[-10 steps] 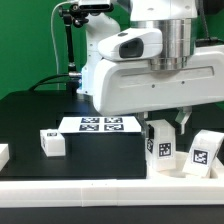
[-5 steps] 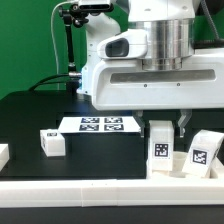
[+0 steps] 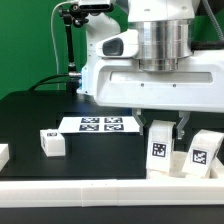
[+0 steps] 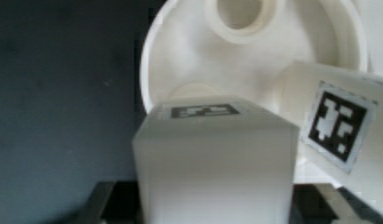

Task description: Assemble stool

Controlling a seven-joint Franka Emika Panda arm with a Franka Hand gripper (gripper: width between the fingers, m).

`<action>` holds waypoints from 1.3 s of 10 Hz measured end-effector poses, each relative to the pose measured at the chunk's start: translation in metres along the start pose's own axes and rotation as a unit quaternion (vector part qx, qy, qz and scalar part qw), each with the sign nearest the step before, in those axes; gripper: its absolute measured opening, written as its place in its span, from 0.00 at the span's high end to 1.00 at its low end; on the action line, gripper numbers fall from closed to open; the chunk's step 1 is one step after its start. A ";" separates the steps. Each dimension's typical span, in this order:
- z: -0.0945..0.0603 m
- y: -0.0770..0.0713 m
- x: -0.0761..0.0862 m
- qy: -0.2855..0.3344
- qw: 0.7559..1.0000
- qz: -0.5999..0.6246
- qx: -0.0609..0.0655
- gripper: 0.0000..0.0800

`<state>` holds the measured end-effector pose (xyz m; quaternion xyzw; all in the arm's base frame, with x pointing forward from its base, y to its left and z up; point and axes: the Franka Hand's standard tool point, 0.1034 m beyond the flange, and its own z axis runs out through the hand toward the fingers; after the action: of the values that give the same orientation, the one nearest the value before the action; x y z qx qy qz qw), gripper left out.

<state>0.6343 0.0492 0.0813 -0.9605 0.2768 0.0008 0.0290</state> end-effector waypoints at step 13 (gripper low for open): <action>0.001 -0.003 -0.002 -0.032 0.880 0.473 0.037 0.57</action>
Offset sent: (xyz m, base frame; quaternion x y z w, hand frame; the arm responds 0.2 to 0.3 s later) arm -0.0070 -0.0010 -0.0001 0.0205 -0.0004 0.1860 0.9823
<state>0.6337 0.0528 0.0801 -0.7128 0.6971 0.0354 0.0692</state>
